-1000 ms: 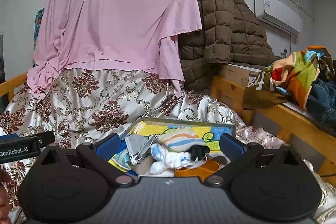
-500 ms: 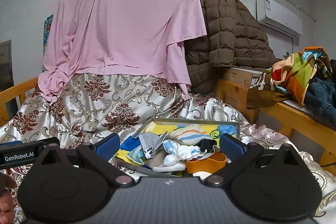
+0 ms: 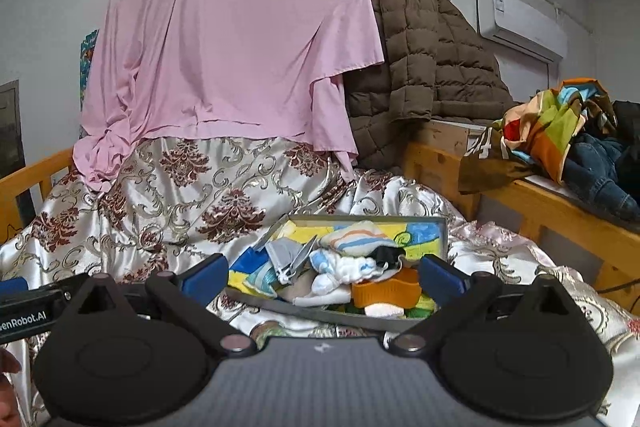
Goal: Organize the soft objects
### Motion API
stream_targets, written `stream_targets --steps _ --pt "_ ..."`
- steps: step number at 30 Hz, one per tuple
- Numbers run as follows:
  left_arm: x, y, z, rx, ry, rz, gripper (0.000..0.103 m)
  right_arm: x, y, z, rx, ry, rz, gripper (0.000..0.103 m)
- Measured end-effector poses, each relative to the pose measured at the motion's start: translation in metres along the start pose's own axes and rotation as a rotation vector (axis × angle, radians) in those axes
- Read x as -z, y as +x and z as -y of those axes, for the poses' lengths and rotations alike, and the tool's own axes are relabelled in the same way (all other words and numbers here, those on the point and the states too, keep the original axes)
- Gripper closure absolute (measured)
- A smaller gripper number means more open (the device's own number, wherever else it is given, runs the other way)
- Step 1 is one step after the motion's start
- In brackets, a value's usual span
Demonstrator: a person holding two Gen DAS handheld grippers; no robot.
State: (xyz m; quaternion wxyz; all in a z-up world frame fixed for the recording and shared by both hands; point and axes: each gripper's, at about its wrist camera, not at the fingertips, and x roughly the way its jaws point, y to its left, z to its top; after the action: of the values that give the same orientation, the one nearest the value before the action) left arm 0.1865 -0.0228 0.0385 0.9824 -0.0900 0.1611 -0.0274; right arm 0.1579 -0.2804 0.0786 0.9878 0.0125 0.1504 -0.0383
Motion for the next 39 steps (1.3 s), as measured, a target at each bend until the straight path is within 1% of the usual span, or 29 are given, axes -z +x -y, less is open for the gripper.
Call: stream_targets --steps 3,12,21,27,32,36,39 --pt "0.004 -0.01 -0.002 0.003 0.019 0.015 0.001 0.003 -0.006 -0.002 -0.004 -0.004 -0.011 0.0" --pt "0.01 -0.028 -0.011 0.003 0.019 0.032 0.001 0.009 -0.021 -0.012 0.006 -0.015 -0.02 0.0" --pt "0.013 -0.03 -0.014 0.005 0.026 0.032 0.001 0.019 -0.029 -0.027 0.008 -0.044 -0.035 0.0" --pt "0.025 -0.035 -0.021 0.001 0.035 0.017 0.001 0.032 -0.034 -0.034 0.0 -0.04 -0.043 0.0" --pt "0.036 -0.035 -0.028 -0.032 0.049 0.002 0.001 0.044 -0.039 -0.039 -0.02 -0.039 -0.034 0.0" --pt "0.038 -0.032 -0.035 -0.053 0.034 -0.012 0.001 0.052 -0.043 -0.044 -0.034 -0.063 -0.016 0.0" --pt "0.039 -0.033 -0.038 -0.064 0.03 -0.009 0.001 0.055 -0.046 -0.045 -0.037 -0.055 -0.008 0.0"
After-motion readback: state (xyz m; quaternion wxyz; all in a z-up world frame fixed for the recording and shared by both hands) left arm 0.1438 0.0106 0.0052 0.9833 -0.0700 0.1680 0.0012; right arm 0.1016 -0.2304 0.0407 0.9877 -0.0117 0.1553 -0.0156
